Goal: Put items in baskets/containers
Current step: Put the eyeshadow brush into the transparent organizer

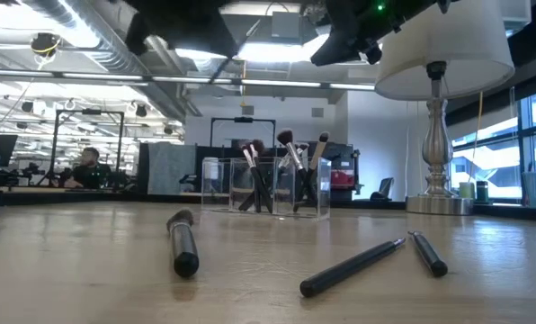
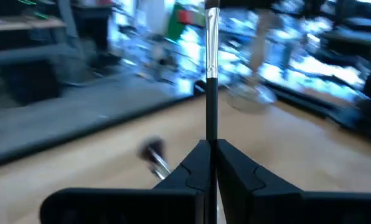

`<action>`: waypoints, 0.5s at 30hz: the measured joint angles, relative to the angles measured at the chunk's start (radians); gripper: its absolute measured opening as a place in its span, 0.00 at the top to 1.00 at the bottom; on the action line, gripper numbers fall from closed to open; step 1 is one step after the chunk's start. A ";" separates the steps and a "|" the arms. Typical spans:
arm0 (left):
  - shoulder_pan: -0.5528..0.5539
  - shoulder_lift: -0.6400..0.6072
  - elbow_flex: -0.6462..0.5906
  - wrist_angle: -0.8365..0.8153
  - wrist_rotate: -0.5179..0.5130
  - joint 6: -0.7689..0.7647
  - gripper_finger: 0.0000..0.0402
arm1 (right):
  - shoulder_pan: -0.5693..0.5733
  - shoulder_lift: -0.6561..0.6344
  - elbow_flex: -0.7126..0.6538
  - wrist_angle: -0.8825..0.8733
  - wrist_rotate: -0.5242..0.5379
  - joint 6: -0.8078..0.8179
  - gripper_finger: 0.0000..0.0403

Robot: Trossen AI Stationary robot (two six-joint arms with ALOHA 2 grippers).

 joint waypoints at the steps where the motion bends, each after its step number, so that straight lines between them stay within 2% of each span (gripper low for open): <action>1: 0.028 0.006 0.000 0.014 -0.017 0.003 0.96 | 0.000 0.000 0.000 -0.015 0.000 0.003 0.80; 3: 0.084 0.025 0.000 0.032 -0.023 -0.004 0.96 | 0.000 0.000 0.000 -0.044 0.001 0.003 0.80; 5: 0.141 0.051 0.000 0.055 0.013 -0.022 0.96 | 0.000 0.000 0.000 -0.066 0.001 0.004 0.80; 10: 0.263 0.111 0.000 0.162 0.248 0.002 0.96 | 0.000 0.000 0.000 -0.081 0.001 0.003 0.80; 12: 0.289 0.125 0.000 0.180 0.270 0.028 0.96 | 0.000 0.000 0.000 -0.084 0.001 0.015 0.80; 15: 0.301 0.129 0.000 0.176 0.226 0.035 0.96 | 0.000 0.000 0.000 -0.110 0.002 0.025 0.80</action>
